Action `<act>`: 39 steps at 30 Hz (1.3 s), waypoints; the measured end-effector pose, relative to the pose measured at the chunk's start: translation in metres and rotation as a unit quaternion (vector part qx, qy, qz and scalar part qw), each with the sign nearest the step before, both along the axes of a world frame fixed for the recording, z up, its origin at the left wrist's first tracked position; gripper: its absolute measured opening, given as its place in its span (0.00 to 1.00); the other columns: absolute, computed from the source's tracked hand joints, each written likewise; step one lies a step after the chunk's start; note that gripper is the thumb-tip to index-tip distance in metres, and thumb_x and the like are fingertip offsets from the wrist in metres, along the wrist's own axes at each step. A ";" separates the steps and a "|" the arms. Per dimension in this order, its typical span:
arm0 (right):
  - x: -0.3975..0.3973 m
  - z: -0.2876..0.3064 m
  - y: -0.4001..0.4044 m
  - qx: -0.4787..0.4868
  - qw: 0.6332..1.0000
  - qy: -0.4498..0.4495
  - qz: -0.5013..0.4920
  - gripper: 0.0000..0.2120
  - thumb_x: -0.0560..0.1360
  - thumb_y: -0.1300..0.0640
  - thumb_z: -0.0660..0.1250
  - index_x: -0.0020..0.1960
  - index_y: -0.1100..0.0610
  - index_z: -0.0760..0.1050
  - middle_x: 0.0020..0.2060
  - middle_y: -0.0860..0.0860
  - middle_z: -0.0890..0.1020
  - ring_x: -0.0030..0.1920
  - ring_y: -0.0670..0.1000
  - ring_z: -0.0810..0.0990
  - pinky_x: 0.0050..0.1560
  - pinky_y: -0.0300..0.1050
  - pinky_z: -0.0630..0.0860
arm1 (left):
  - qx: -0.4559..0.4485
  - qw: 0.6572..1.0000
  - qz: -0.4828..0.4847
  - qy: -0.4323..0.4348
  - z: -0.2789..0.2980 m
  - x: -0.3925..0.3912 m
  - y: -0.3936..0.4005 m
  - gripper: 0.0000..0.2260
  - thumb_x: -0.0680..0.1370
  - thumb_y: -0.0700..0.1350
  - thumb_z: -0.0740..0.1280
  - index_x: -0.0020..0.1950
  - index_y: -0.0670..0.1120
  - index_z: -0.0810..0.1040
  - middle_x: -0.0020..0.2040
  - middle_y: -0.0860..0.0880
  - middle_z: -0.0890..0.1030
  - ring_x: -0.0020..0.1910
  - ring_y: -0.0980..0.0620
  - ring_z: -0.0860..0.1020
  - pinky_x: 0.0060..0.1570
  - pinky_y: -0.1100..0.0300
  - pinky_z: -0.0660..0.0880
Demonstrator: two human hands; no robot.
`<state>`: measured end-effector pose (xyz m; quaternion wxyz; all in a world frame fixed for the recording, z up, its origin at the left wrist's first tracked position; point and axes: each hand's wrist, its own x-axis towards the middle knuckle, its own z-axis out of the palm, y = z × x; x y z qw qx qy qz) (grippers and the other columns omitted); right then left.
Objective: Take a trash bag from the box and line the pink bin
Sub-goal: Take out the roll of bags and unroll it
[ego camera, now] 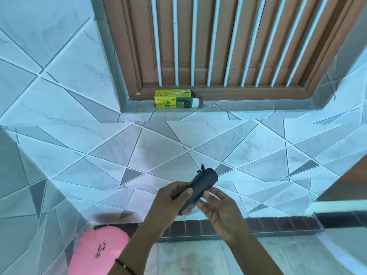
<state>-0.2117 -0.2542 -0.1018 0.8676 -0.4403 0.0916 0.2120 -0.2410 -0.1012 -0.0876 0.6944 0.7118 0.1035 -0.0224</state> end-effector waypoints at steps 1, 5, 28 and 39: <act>-0.004 -0.002 0.002 -0.013 1.000 0.001 0.004 0.13 0.72 0.68 0.66 0.57 0.68 0.75 0.45 0.61 0.83 0.43 0.58 0.83 0.44 0.45 0.82 | 0.037 0.999 0.011 -0.013 -0.003 -0.003 -0.002 0.07 0.73 0.49 0.69 0.49 0.50 0.82 0.39 0.49 0.85 0.37 0.48 0.82 0.45 0.51 0.81; -0.015 -0.003 0.007 -0.034 0.999 0.009 0.006 0.11 0.72 0.69 0.66 0.55 0.67 0.76 0.42 0.60 0.84 0.39 0.57 0.84 0.39 0.44 0.82 | 0.196 0.978 0.056 -0.045 -0.008 -0.010 0.001 0.05 0.73 0.51 0.68 0.43 0.51 0.82 0.39 0.55 0.85 0.39 0.56 0.82 0.41 0.64 0.76; -0.033 0.004 -0.012 0.018 0.990 0.103 0.090 0.11 0.73 0.59 0.65 0.52 0.63 0.79 0.46 0.59 0.85 0.42 0.58 0.85 0.38 0.52 0.82 | -0.027 0.987 0.158 0.028 -0.017 -0.030 0.025 0.07 0.76 0.42 0.67 0.41 0.42 0.82 0.34 0.48 0.82 0.34 0.51 0.76 0.35 0.61 0.74; -0.028 0.001 -0.020 0.013 0.994 0.100 0.048 0.16 0.72 0.54 0.66 0.55 0.62 0.79 0.51 0.60 0.84 0.50 0.60 0.82 0.50 0.55 0.76 | -0.225 0.947 0.230 -0.006 -0.023 -0.033 0.054 0.13 0.78 0.49 0.62 0.43 0.41 0.80 0.32 0.50 0.83 0.33 0.52 0.79 0.35 0.62 0.78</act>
